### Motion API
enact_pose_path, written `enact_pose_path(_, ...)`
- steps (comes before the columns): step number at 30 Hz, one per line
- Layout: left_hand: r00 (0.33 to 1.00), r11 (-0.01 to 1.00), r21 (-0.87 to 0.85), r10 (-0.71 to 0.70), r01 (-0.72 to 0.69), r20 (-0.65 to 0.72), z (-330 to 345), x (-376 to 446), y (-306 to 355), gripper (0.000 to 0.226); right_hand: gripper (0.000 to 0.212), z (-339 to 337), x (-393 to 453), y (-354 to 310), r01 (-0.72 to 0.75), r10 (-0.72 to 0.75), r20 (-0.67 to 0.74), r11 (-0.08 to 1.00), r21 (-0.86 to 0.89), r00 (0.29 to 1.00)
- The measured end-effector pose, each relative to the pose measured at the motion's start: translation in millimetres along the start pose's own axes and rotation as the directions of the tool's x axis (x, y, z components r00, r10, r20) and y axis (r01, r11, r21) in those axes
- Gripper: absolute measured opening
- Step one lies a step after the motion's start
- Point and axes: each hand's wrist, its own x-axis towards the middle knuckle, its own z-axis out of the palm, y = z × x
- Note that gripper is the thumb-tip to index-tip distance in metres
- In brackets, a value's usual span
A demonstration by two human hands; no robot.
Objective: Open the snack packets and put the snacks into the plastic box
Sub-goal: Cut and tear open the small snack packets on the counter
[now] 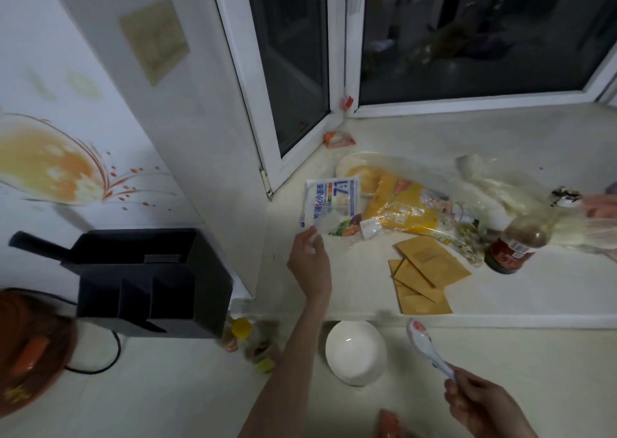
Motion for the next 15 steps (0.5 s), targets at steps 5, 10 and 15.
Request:
enact_pose_path(5, 0.941, 0.985, -0.114, -0.082, 0.126, 0.328, -26.4, -66.9, 20.6, 0.008, 0.027, 8.8, -31.9, -3.4, 0.036, -0.067, 0.207, 0.988, 0.148, 0.976)
enact_pose_path(10, 0.683, 0.867, 0.008, -0.399, 0.499, 0.612, -47.1, -109.4, 30.7, 0.031, 0.037, 6.3, -57.2, 0.8, 0.087, -0.134, 0.275, 0.98, 0.177, 0.952)
enact_pose_path(15, 0.742, 0.934, 0.079, -0.326, 0.348, 0.587, -64.0, -138.0, 43.3, 0.014, 0.028, 7.9, -83.9, 9.5, 0.103, -0.14, 0.322, 0.986, 0.13, 0.936)
